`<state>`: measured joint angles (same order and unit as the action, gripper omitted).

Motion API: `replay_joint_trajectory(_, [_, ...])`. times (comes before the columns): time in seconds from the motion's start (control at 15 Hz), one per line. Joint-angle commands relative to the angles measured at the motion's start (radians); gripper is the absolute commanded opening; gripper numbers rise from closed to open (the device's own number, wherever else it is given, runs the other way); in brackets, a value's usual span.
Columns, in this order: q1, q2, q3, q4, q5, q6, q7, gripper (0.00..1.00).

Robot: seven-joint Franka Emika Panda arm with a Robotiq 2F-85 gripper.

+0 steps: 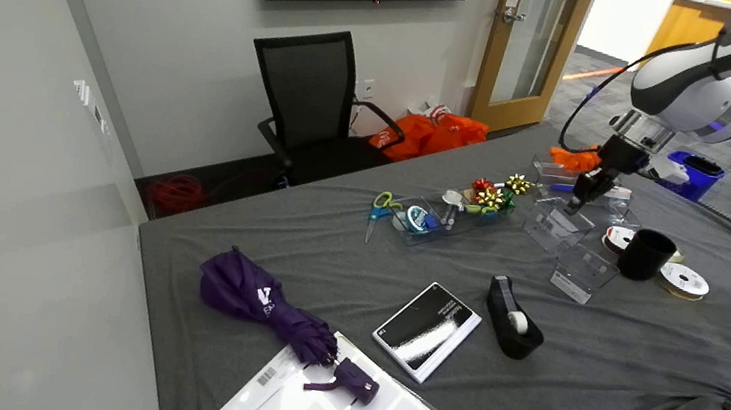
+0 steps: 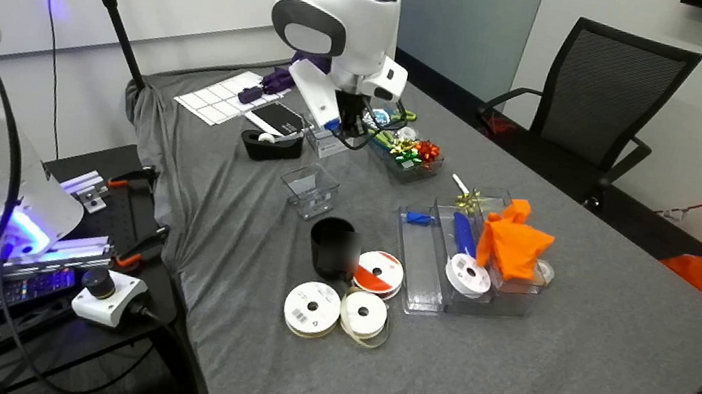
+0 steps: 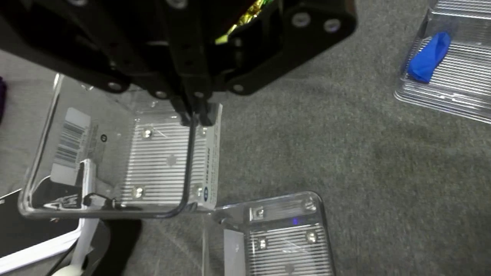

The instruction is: Move the black cup to the right, unstack the two clear cases and the stack them up again

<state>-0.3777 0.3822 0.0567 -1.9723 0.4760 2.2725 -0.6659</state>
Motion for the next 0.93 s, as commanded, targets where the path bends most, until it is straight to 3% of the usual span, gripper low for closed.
replay_joint_trajectory(0.0, [-0.002, -0.100, -0.023, -0.088, 0.051, -0.063, -0.099, 0.01])
replay_joint_trajectory(0.27, [0.025, -0.138, -0.087, -0.116, -0.007, -0.097, -0.078, 0.01])
replay_joint_trajectory(0.87, [0.062, -0.102, -0.174, -0.124, -0.155, -0.011, 0.047, 0.01])
